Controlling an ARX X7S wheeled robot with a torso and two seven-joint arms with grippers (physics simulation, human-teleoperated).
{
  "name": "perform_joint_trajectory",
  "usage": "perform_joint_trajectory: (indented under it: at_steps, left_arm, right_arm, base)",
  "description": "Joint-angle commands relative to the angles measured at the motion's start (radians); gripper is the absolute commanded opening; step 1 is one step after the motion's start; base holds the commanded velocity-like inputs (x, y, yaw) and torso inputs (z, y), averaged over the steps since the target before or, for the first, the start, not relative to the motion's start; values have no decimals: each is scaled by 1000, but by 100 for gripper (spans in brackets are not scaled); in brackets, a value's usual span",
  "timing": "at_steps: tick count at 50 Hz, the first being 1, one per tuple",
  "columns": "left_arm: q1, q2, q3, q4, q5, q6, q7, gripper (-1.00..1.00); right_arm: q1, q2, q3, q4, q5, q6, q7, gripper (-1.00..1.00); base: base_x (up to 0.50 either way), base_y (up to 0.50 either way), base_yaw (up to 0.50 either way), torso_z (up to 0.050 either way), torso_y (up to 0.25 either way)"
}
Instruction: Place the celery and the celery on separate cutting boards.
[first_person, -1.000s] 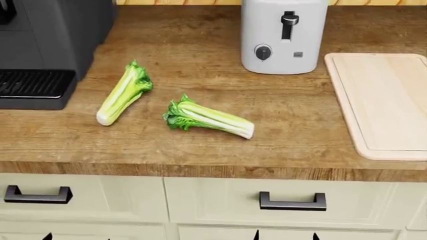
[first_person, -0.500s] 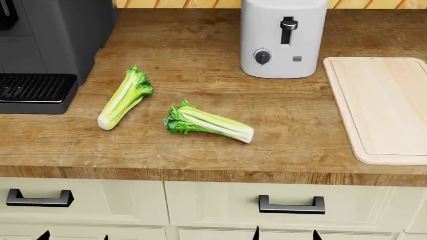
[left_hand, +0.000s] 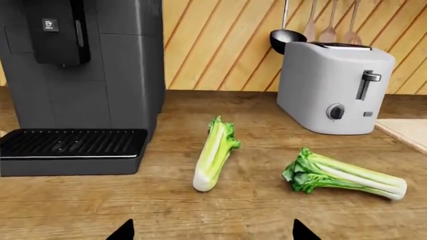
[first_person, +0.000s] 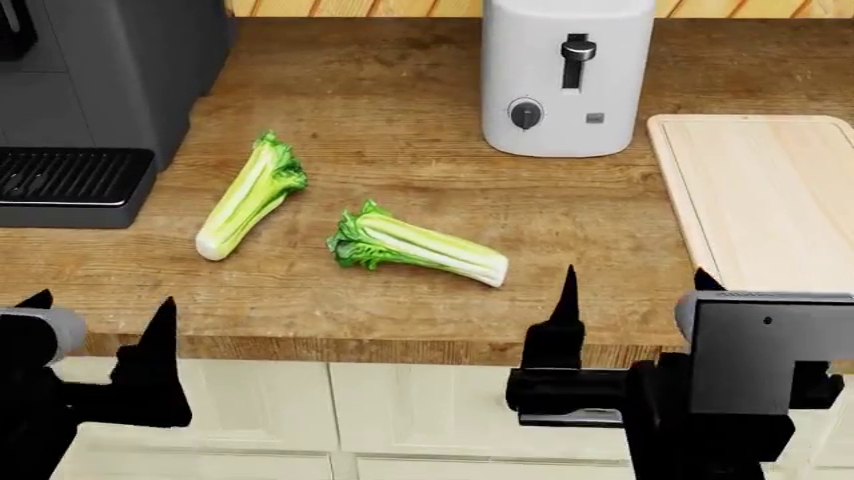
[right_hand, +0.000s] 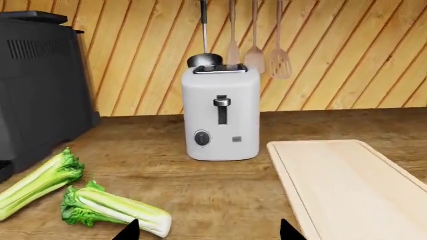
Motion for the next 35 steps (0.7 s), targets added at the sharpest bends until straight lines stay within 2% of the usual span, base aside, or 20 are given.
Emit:
perform_joint_trajectory:
  at_steps: [1, 6, 27, 35]
  left_arm:
    - [-206, -19, -44, 44, -97, -245, 8, 100]
    - [-212, -33, -25, 2, -80, -229, 16, 100]
    - [-220, -68, 6, -40, -79, -245, 31, 100]
    - [-214, -76, 40, -68, -59, -230, 31, 100]
  right_arm:
    - [208, 51, 28, -3, 82, 288, -17, 100]
    - [208, 39, 44, 16, 98, 266, -36, 100]
    - [198, 57, 53, 47, 140, 313, -51, 100]
    - [197, 83, 46, 39, 141, 334, -48, 100]
  base:
    - [0, 0, 0, 0, 0]
    - [222, 0, 0, 0, 0]
    - [429, 0, 0, 0, 0]
    - [178, 0, 0, 0, 0]
